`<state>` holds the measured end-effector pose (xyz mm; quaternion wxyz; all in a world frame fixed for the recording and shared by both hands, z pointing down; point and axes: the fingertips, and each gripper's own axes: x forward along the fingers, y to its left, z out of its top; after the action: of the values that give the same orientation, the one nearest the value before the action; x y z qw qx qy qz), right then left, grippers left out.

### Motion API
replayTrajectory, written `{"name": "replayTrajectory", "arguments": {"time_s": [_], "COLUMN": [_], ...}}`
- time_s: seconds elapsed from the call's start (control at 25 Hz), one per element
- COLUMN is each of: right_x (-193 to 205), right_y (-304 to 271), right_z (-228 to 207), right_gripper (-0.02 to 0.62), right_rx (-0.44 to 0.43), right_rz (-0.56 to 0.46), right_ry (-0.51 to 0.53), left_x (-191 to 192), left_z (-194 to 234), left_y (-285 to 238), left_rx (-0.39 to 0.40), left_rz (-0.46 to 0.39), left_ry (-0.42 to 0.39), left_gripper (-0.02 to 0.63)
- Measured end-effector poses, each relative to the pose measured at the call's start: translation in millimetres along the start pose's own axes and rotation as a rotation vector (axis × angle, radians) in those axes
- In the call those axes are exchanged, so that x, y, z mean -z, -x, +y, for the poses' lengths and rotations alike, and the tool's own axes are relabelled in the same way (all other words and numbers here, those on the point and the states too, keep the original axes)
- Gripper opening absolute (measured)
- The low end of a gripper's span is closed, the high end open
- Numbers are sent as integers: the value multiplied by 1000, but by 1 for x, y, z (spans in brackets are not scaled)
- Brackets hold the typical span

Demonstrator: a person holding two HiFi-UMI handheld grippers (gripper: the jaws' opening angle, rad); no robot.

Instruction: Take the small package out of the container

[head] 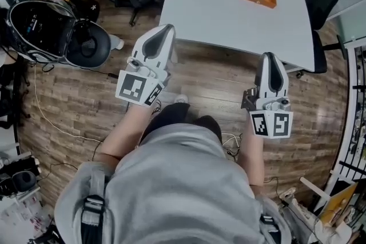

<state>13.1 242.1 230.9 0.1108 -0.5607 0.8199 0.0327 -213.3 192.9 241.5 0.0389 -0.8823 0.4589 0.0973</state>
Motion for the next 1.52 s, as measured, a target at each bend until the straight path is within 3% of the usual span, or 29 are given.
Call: {"name": "replayTrajectory", "arguments": {"time_s": [0.24,0.6,1.12,1.52], "right_x": [17,44,52,79], "right_y": [-40,-109,-282,-346], "right_z": [5,-41,-167,-254], "right_gripper": [67,67,67,67], "right_rx": [-4,-42,-216,-207], "right_rz": [21,44,19,48], "right_ry": [-8,-45,-57,-102], "left_x": [25,51,76,89], "left_z": [47,84,130,145], "left_y": [-14,-71,-261,-355], "left_rx": [-18,-60,-166,-195], "left_rz": [46,76,67,52], "left_ry": [17,19,-25,-33], "left_gripper": [20,20,20,20]}}
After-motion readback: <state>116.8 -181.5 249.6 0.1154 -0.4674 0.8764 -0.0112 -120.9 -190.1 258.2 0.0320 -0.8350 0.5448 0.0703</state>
